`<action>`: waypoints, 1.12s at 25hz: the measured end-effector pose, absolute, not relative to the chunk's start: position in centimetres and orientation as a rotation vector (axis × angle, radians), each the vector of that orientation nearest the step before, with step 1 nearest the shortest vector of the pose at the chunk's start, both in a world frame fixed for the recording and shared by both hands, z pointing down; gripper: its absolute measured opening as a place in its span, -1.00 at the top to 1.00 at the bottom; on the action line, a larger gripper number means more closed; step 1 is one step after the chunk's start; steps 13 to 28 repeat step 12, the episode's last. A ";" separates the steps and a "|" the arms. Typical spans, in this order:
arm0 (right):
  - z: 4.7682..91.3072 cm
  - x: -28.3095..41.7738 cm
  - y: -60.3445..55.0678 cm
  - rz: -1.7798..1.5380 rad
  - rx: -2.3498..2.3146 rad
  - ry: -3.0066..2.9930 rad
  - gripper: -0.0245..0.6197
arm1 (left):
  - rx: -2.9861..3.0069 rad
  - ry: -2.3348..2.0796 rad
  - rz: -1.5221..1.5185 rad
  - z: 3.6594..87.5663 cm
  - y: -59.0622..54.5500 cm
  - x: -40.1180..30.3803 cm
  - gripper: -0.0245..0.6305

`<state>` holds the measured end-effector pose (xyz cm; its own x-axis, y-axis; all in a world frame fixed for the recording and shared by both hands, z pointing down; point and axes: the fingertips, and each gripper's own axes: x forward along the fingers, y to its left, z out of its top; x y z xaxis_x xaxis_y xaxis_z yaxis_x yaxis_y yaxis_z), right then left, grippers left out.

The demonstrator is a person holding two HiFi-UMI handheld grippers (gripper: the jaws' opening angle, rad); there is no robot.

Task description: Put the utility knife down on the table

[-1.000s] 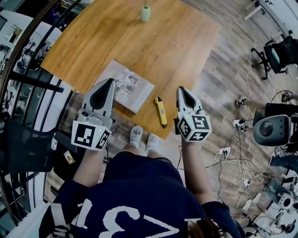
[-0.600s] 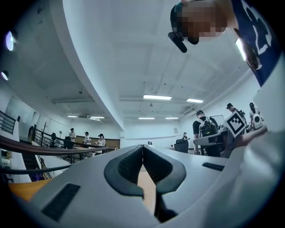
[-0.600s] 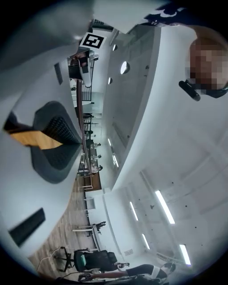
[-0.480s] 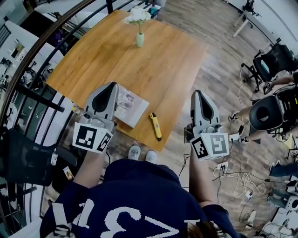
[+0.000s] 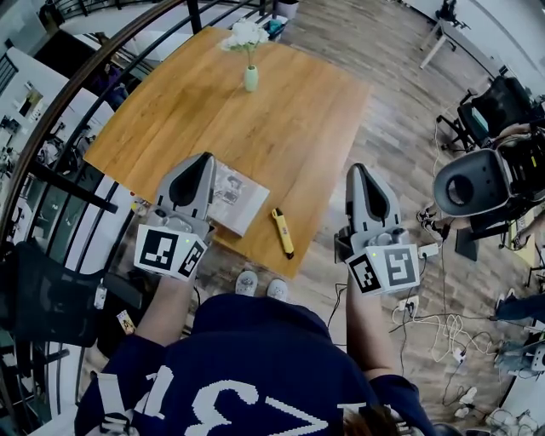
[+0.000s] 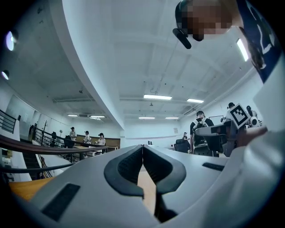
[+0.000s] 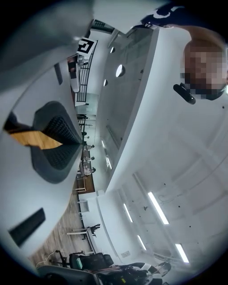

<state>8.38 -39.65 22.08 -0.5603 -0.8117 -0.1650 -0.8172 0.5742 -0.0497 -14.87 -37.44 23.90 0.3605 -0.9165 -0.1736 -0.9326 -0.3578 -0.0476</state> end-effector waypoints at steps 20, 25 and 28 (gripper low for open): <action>22.2 8.7 -39.1 0.051 -1.363 2.639 0.85 | -2.479 1.696 0.174 24.7 -37.3 -14.2 0.88; 22.2 8.7 -39.1 0.051 -1.363 2.639 0.85 | -2.479 1.696 0.174 24.7 -37.3 -14.2 0.88; 22.2 8.7 -39.1 0.051 -1.363 2.639 0.85 | -2.479 1.696 0.174 24.7 -37.3 -14.2 0.88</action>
